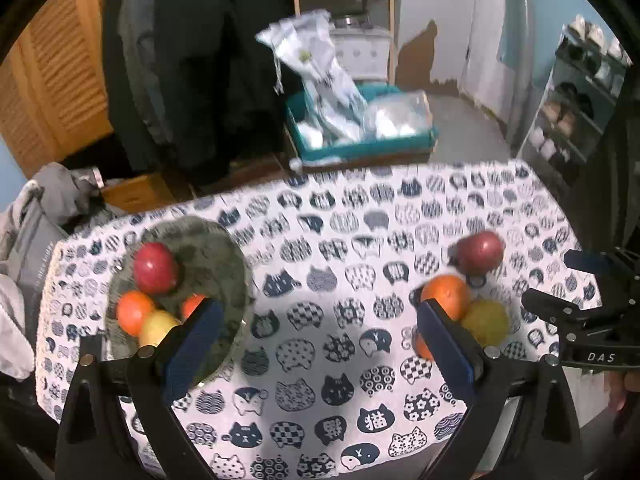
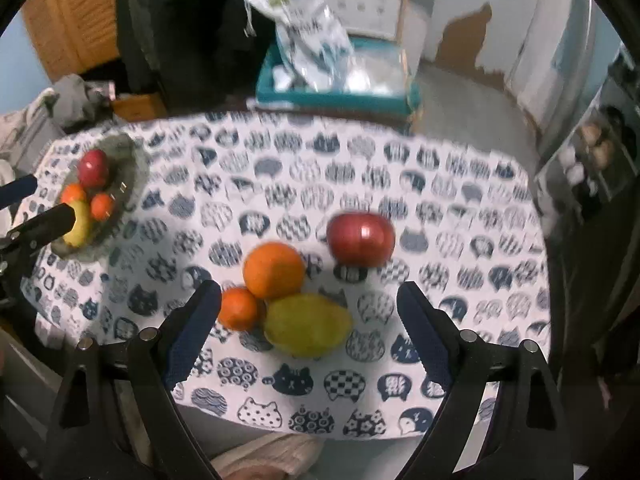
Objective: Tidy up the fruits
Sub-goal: 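Move both tools back over the remaining fruit, then lower the right tool onto the green mango while the left tool lowers onto a tangerine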
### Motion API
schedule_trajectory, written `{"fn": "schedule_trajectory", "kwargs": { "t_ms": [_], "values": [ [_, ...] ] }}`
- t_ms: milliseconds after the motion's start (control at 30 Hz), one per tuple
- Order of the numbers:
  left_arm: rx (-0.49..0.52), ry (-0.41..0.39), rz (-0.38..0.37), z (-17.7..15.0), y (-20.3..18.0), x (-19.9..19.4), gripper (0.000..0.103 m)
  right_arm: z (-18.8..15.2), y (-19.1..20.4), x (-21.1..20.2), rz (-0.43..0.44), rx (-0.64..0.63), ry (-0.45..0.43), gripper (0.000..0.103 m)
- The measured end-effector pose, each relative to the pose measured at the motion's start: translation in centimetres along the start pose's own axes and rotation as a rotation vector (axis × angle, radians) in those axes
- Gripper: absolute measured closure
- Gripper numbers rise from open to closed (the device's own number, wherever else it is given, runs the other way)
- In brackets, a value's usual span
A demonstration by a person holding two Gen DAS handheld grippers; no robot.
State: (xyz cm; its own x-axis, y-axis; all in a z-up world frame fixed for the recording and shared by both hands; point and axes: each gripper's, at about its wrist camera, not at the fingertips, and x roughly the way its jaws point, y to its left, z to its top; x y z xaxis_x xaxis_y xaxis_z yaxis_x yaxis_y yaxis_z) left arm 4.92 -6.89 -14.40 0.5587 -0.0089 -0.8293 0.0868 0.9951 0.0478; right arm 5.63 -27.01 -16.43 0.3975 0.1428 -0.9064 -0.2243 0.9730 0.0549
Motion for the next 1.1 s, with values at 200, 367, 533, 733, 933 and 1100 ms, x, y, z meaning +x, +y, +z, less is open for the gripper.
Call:
{"fn": "schedule_trajectory", "kwargs": {
  "t_ms": [200,367,533,733,933,1100],
  "values": [
    [0.014,0.091,-0.006,-1.2,-1.2,3.5,0.004,-1.2,-0.7,3.3,0.021,0.027,0.091,0.015],
    [0.05,0.137,0.001,-2.2,-2.4,5.4,0.004,-2.2,-0.8,5.6,0.036,0.036,0.148,0.015],
    [0.065,0.161,-0.003,-2.7,-3.0,6.7,0.004,-2.7,-1.0,7.8,0.062,0.059,0.199,0.015],
    [0.066,0.187,-0.007,-2.9,-3.2,8.0,0.004,-3.0,-1.6,9.5,0.087,0.097,0.234,0.015],
    [0.061,0.196,-0.021,-2.9,-3.3,8.5,0.004,-3.2,-1.9,10.9,0.116,0.129,0.241,0.015],
    [0.065,0.203,-0.038,-2.9,-3.9,8.8,0.004,-3.1,-2.0,11.1,0.135,0.155,0.228,0.019]
  ]
}}
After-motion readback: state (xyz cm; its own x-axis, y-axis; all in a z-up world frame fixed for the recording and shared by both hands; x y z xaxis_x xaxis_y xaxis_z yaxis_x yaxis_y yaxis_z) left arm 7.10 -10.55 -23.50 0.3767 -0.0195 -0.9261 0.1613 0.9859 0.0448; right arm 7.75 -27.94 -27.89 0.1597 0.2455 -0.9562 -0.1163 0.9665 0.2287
